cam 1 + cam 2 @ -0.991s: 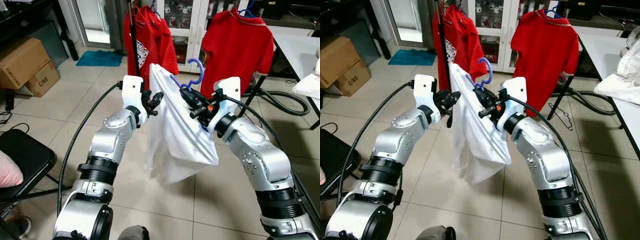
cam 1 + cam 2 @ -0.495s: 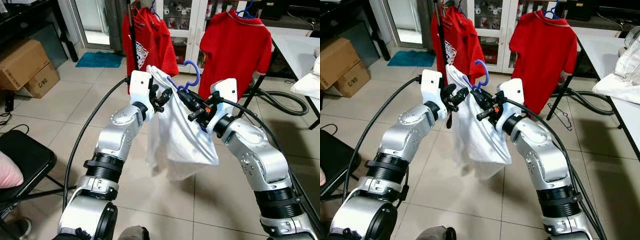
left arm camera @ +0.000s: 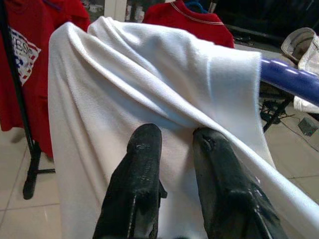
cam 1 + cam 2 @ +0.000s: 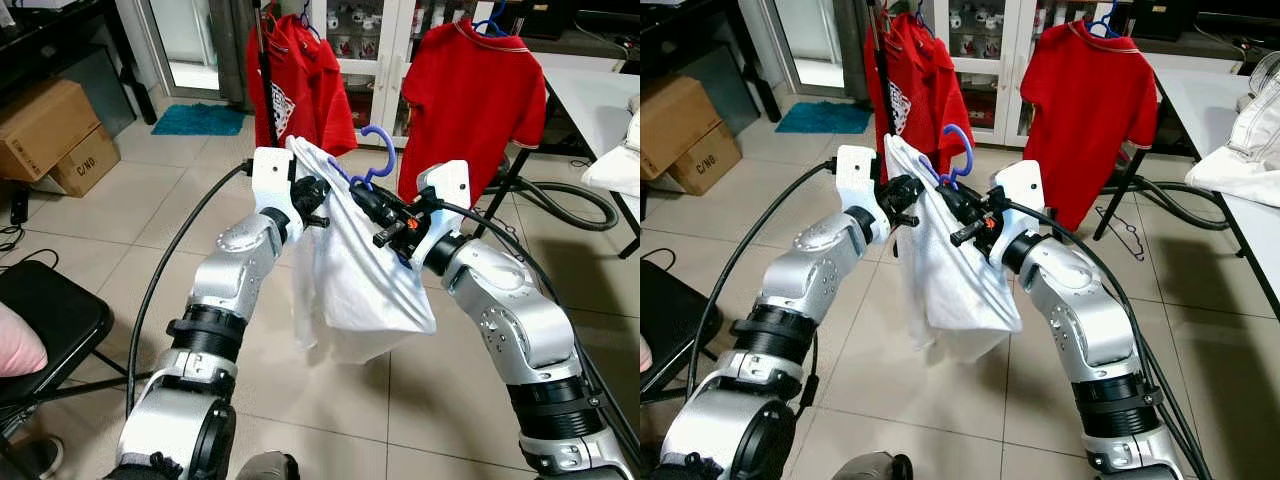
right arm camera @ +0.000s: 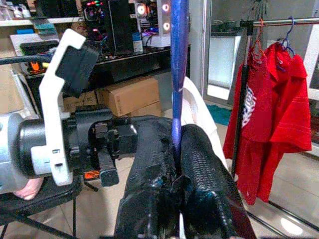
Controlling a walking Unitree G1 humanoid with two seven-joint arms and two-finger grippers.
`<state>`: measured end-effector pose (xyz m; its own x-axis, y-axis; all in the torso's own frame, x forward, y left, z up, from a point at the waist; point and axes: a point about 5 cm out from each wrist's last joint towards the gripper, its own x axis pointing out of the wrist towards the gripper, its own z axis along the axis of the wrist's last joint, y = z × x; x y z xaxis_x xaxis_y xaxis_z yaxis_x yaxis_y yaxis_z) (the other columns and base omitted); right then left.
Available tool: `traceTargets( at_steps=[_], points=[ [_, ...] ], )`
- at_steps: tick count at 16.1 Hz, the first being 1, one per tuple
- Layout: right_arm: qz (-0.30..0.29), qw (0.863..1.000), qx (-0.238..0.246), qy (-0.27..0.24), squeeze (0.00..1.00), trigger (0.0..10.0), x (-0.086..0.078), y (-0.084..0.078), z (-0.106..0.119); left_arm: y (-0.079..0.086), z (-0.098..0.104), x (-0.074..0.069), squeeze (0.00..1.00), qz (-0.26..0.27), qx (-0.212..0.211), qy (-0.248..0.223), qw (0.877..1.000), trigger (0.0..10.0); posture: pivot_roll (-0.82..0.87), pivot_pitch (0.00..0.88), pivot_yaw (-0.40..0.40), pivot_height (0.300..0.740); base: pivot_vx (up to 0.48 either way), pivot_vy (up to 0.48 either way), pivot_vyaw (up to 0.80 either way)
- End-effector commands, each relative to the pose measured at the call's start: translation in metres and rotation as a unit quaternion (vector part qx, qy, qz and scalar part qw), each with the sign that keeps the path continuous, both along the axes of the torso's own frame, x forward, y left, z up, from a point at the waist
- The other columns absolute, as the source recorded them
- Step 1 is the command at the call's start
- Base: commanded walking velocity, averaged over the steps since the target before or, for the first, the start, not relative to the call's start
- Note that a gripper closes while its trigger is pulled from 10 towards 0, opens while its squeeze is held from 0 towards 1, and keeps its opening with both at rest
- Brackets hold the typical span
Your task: Hang hanger
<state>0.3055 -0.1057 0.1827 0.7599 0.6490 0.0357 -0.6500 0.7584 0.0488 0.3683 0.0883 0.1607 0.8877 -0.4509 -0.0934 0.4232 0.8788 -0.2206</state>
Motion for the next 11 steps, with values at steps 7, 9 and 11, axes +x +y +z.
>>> traceTargets(
  at_steps=[7, 9, 11],
  points=[
    [0.014, 0.999, 0.017, -0.036, 0.00, 10.0, -0.0033, 0.0030, 0.0162, 0.0089, -0.0028, 0.0061, 0.00, 0.021, -0.026, 0.024, 0.999, 0.0, -0.05, 0.000, 0.090, 0.740, 0.000, 0.000, 0.00],
    [0.005, 0.999, 0.021, -0.032, 0.00, 10.0, -0.0018, 0.0002, 0.0156, 0.0075, 0.0019, 0.0050, 0.00, 0.017, -0.030, 0.009, 0.999, 0.0, -0.05, 0.000, 0.089, 0.740, 0.000, 0.000, 0.00],
    [-0.008, 0.999, 0.022, -0.025, 0.00, 10.0, 0.0005, -0.0027, 0.0140, 0.0076, 0.0053, 0.0037, 0.00, 0.016, -0.025, -0.006, 1.000, 0.0, -0.05, 0.000, 0.088, 0.740, 0.000, 0.000, 0.00]
  ],
)
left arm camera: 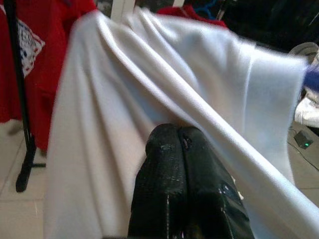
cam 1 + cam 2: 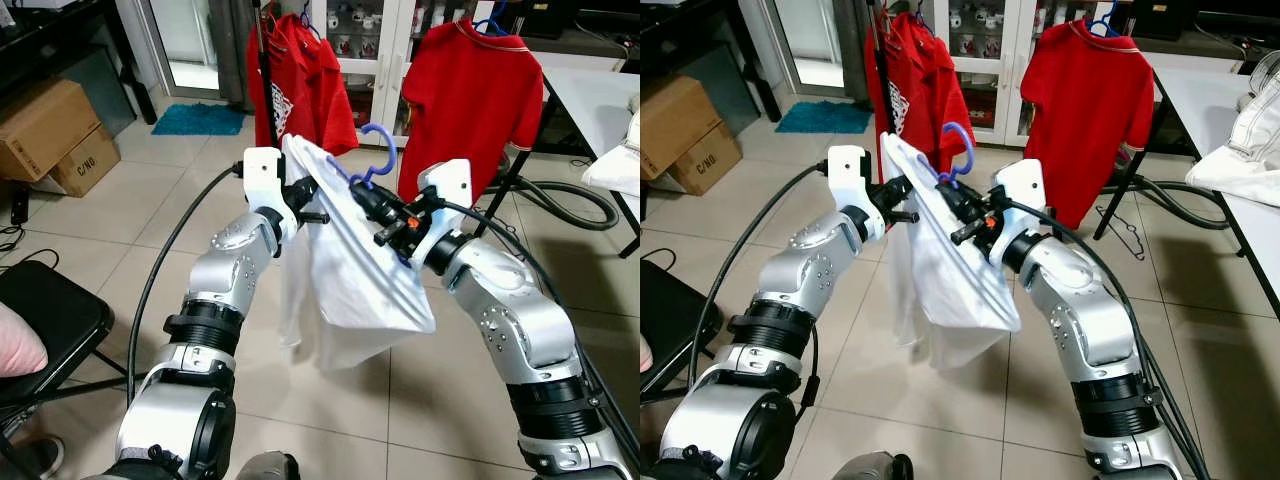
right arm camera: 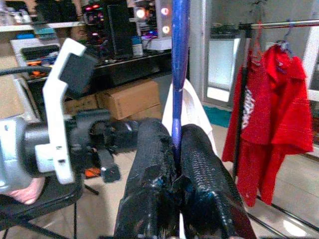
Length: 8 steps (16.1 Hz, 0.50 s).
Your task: Hang hanger
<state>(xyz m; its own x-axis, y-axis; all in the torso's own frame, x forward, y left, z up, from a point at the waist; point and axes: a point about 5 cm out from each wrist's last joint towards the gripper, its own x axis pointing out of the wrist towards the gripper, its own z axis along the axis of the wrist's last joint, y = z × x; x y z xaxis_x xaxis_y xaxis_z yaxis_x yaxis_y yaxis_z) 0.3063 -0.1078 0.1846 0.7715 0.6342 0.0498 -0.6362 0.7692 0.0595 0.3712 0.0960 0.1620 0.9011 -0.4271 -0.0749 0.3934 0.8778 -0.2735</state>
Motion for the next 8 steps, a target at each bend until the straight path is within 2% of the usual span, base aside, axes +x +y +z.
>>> traceTargets(
  at_steps=[1, 4, 8],
  points=[
    [-0.022, 1.000, 0.010, -0.011, 0.00, 10.0, 0.004, -0.006, 0.009, 0.003, 0.007, -0.001, 0.00, 0.007, 0.016, -0.026, 1.000, 0.0, -0.04, 0.000, 0.086, 0.740, 0.000, 0.000, 0.00],
    [-0.072, 0.997, -0.002, 0.019, 0.00, 10.0, 0.012, -0.017, -0.002, 0.016, 0.013, -0.009, 0.00, 0.026, 0.017, -0.047, 0.998, 0.0, -0.04, 0.000, 0.079, 0.740, 0.000, 0.000, 0.00],
    [-0.108, 0.993, -0.014, 0.043, 0.00, 10.0, 0.017, -0.025, -0.012, 0.022, 0.017, -0.015, 0.00, 0.028, 0.019, -0.057, 0.998, 0.0, -0.03, 0.000, 0.070, 0.740, 0.000, 0.000, 0.00]
  ],
)
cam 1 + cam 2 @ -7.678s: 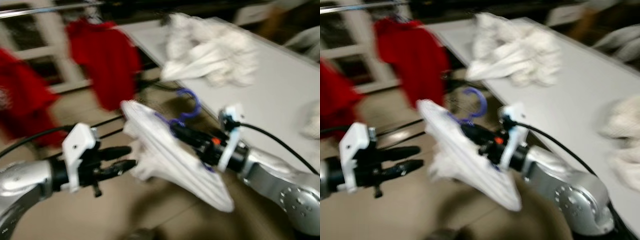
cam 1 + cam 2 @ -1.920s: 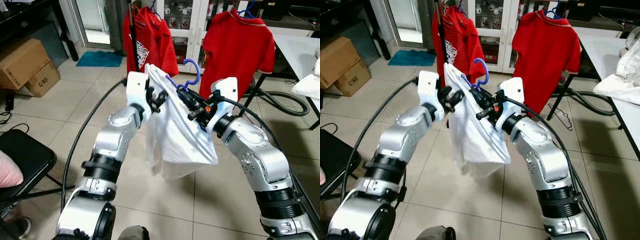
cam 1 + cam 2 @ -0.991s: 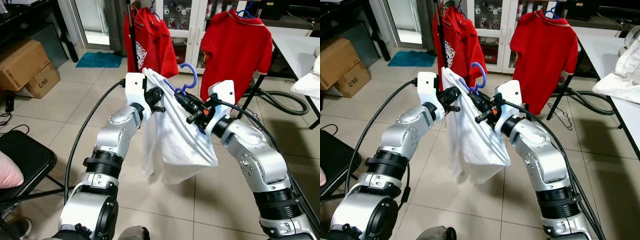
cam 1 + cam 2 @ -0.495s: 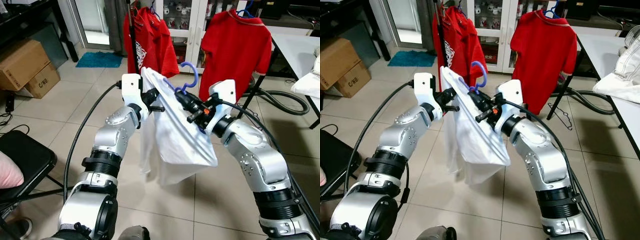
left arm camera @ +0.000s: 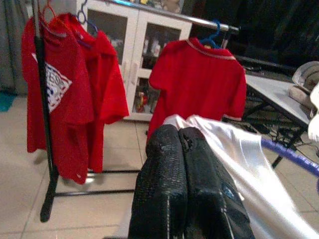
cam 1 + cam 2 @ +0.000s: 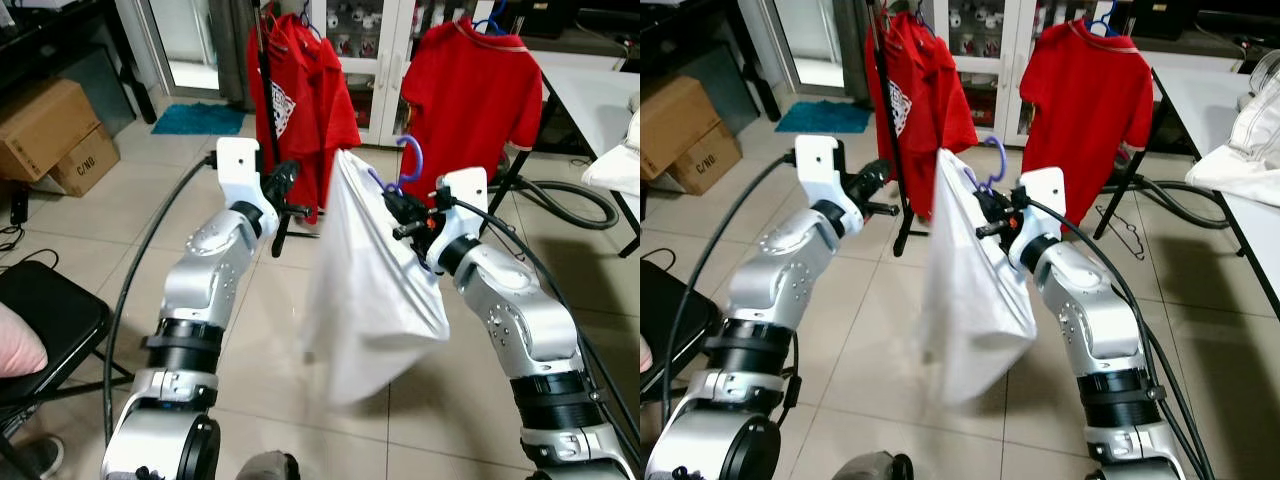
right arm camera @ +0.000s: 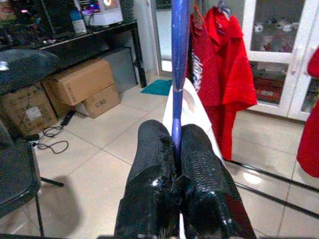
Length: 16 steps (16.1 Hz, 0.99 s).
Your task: Hang hanger
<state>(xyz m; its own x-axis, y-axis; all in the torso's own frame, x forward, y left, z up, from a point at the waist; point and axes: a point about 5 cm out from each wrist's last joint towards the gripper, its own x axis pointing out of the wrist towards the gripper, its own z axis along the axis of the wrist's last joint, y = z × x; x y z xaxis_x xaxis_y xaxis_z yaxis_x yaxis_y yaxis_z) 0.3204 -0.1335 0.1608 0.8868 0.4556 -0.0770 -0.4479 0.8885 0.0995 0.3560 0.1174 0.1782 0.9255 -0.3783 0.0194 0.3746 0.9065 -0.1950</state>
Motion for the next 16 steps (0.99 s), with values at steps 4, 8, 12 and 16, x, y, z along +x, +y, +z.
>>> traceTargets(
  at_steps=[4, 8, 12, 16],
  points=[
    [0.034, 0.999, 0.014, -0.034, 0.00, 10.0, 0.003, 0.009, 0.018, -0.021, 0.010, -0.007, 1.00, -0.072, 0.021, -0.024, 0.997, 10.0, -0.03, 0.000, 0.070, 0.740, 0.000, 0.000, 0.00],
    [0.085, 0.996, 0.017, -0.037, 0.00, 10.0, -0.004, 0.018, 0.020, -0.028, 0.003, -0.005, 1.00, -0.077, 0.054, -0.003, 0.996, 10.0, -0.03, 0.000, 0.079, 0.740, 0.000, 0.000, 0.00],
    [0.104, 0.994, 0.018, -0.040, 0.00, 10.0, -0.006, 0.020, 0.021, -0.026, 0.003, -0.002, 1.00, -0.061, 0.067, 0.004, 0.996, 10.0, -0.03, 0.000, 0.078, 0.740, 0.000, 0.000, 0.00],
    [0.122, 0.991, 0.014, -0.049, 0.00, 10.0, -0.007, 0.023, 0.025, -0.027, 0.000, 0.000, 1.00, -0.047, 0.061, 0.015, 0.997, 10.0, -0.03, 0.000, 0.071, 0.740, 0.000, 0.000, 0.00]
  ],
)
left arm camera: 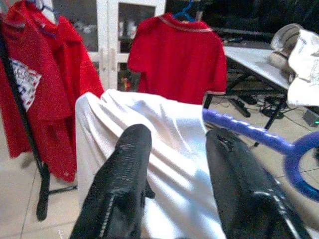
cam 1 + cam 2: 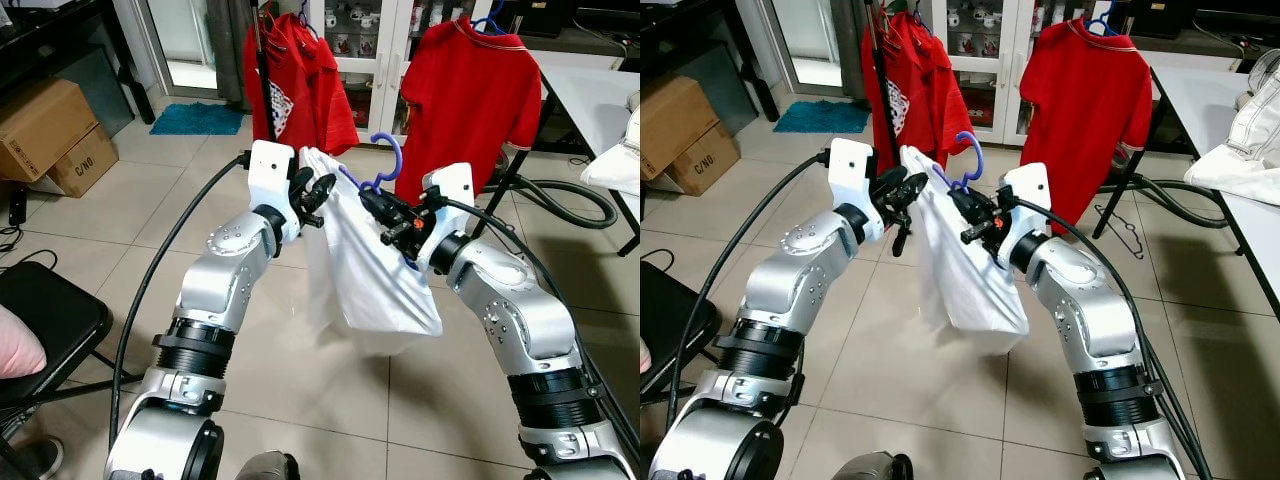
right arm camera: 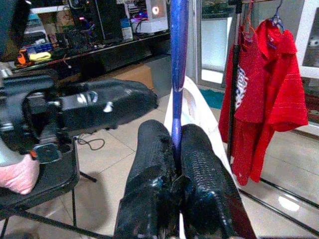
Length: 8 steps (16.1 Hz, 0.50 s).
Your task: Hang hanger
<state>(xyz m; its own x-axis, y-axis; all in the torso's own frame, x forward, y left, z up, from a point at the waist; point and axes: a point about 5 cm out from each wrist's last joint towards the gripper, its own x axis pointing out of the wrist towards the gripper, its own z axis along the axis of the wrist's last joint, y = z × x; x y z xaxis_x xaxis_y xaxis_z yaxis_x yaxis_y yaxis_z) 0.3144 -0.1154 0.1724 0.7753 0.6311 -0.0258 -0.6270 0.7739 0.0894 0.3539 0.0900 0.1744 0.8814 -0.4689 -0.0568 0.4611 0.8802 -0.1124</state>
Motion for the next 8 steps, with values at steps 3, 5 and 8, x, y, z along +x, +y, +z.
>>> traceTargets(
  at_steps=[3, 5, 8],
  points=[
    [0.046, 0.998, -0.002, -0.035, 0.00, 10.0, -0.005, 0.011, 0.015, 0.004, 0.000, 0.007, 0.00, 0.030, -0.004, 0.024, 0.999, 10.0, -0.03, 0.000, 0.072, 0.740, 0.000, 0.000, 0.00],
    [0.064, 0.997, -0.008, -0.041, 0.00, 10.0, -0.008, 0.014, 0.016, 0.004, -0.002, 0.008, 0.00, 0.032, -0.011, 0.036, 0.999, 10.0, -0.03, 0.000, 0.074, 0.740, 0.000, 0.000, 0.00],
    [0.077, 0.996, -0.011, -0.045, 0.00, 10.0, -0.010, 0.016, 0.016, 0.002, -0.009, 0.008, 0.00, 0.028, -0.024, 0.065, 0.997, 10.0, -0.03, 0.000, 0.076, 0.740, 0.000, 0.000, 0.00]
  ],
)
